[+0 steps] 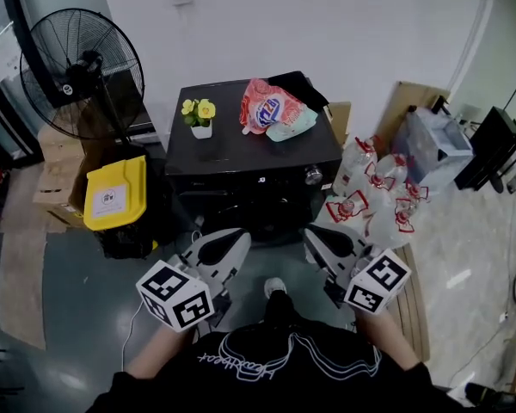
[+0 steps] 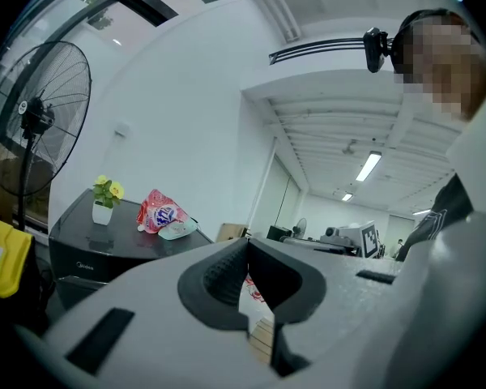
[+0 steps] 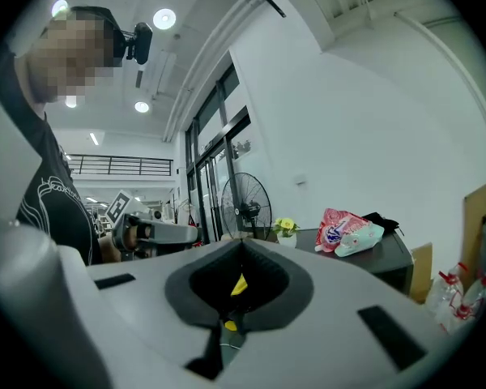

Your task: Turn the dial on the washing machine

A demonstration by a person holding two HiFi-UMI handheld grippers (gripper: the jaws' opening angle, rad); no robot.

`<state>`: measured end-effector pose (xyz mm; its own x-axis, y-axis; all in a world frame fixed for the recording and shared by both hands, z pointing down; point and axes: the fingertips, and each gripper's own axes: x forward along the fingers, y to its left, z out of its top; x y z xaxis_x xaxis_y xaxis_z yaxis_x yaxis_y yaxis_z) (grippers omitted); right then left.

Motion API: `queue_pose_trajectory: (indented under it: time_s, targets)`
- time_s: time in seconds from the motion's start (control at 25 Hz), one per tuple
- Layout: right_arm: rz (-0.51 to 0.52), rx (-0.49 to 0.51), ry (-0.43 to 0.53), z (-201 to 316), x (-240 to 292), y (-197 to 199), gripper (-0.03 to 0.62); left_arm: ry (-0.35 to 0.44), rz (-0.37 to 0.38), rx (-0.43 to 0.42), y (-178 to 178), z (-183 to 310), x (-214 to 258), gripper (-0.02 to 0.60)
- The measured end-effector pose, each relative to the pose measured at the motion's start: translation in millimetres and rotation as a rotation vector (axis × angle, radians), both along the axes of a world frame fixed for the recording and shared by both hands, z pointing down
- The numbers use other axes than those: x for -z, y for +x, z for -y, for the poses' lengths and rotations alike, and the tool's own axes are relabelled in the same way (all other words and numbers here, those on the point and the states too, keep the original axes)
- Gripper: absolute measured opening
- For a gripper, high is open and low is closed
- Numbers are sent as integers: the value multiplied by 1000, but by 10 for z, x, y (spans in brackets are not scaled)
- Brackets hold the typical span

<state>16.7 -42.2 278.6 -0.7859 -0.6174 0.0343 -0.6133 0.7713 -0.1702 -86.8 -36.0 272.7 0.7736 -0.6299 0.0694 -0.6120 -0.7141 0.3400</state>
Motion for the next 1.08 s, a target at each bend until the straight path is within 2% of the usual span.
queue_pose_trajectory:
  time_s: [0.4,1.08]
  targets:
    - [6,-8,-20,4,-69,61,3,-4,-3,-5,66,37,-17,5]
    - [-4,-26,-54,66,-315,57,3,-62,2,2,42,145,-290,5]
